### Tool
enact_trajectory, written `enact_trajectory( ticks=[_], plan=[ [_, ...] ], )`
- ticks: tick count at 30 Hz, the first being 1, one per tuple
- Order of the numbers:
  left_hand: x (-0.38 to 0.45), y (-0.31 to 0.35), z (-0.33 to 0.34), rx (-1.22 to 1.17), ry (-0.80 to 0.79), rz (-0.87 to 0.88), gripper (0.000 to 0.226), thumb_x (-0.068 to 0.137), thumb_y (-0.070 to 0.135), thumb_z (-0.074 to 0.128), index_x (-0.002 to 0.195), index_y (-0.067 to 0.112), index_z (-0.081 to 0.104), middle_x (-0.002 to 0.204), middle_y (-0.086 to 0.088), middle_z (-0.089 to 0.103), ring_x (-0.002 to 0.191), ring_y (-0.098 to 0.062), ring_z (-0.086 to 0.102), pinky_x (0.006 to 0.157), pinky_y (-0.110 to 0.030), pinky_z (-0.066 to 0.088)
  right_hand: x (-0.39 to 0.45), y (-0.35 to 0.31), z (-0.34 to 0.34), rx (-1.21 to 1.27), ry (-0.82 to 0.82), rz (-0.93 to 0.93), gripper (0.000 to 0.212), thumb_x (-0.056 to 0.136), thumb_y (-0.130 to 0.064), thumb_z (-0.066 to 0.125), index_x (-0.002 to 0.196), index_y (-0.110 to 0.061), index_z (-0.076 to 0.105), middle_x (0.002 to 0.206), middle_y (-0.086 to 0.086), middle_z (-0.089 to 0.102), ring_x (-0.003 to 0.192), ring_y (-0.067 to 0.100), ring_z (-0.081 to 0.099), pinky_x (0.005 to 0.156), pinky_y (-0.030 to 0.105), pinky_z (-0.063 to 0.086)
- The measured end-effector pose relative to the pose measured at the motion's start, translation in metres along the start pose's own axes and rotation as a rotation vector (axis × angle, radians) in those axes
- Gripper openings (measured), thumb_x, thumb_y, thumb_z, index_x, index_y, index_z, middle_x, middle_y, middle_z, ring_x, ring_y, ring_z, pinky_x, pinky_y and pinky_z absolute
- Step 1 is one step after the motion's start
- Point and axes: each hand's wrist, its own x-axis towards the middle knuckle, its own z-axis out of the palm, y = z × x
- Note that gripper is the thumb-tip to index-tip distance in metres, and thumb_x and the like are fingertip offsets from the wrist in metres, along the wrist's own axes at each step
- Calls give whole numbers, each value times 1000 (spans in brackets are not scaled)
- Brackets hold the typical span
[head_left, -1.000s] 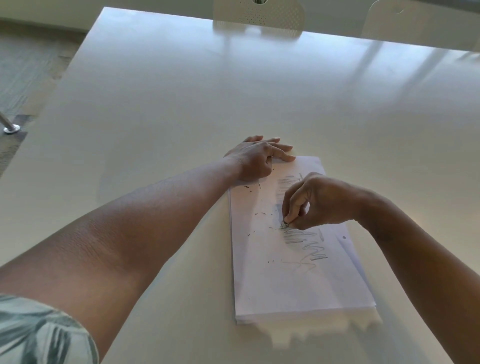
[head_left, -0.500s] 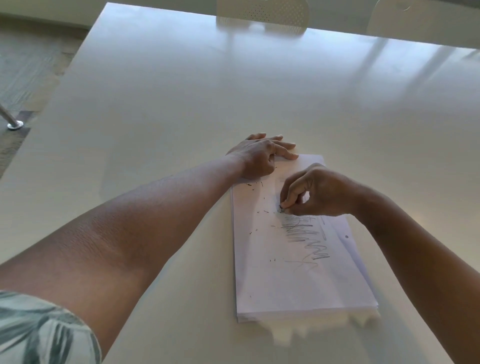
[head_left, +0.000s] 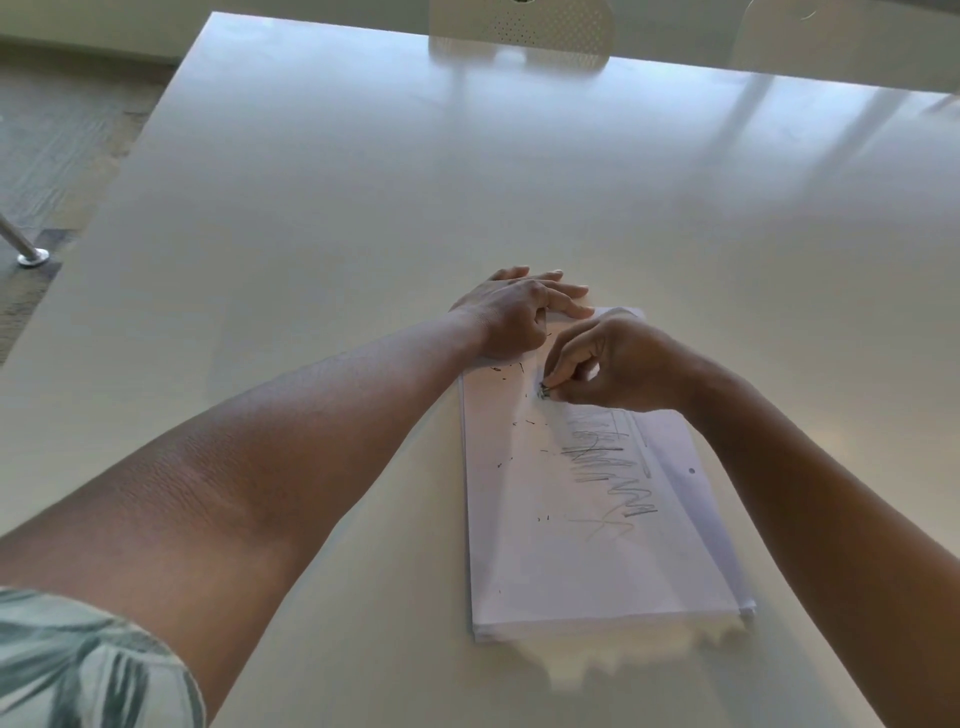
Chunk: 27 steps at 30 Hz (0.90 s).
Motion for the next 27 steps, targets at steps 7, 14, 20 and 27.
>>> enact_trajectory(
  ticks=[7, 14, 20, 27],
  plan=[
    [1, 1, 0, -11, 9, -13, 67, 93, 5, 38, 137, 50, 59, 156, 28, 40, 152, 3, 21, 127, -32, 8, -26, -5, 4, 29, -169, -81, 11, 74, -4, 81, 78, -14, 80, 84, -10, 74, 71, 4, 66, 70, 17, 51],
    [0, 1, 0, -7, 7, -12, 66, 95, 5, 37, 138, 50, 58, 156, 29, 40, 152, 3, 21, 127, -32, 7, -22, -9, -3, 47, -311, -14, 9, 75, -14, 82, 84, -18, 81, 87, -12, 74, 75, 9, 69, 76, 34, 57],
    [0, 1, 0, -2, 2, -7, 67, 94, 5, 37, 138, 51, 58, 156, 29, 39, 152, 3, 21, 127, -32, 7, -12, -2, 12, 57, -48, -65, 5, 75, -10, 82, 79, -12, 80, 85, -8, 74, 71, 12, 68, 71, 38, 59],
    [0, 0, 0, -1, 11, -3, 64, 96, 6, 37, 138, 50, 58, 156, 28, 40, 152, 1, 21, 127, -31, 7, -24, -8, 4, 57, -293, -50, 8, 76, -13, 82, 84, -16, 81, 89, -11, 74, 77, 7, 68, 77, 24, 54]
  ],
)
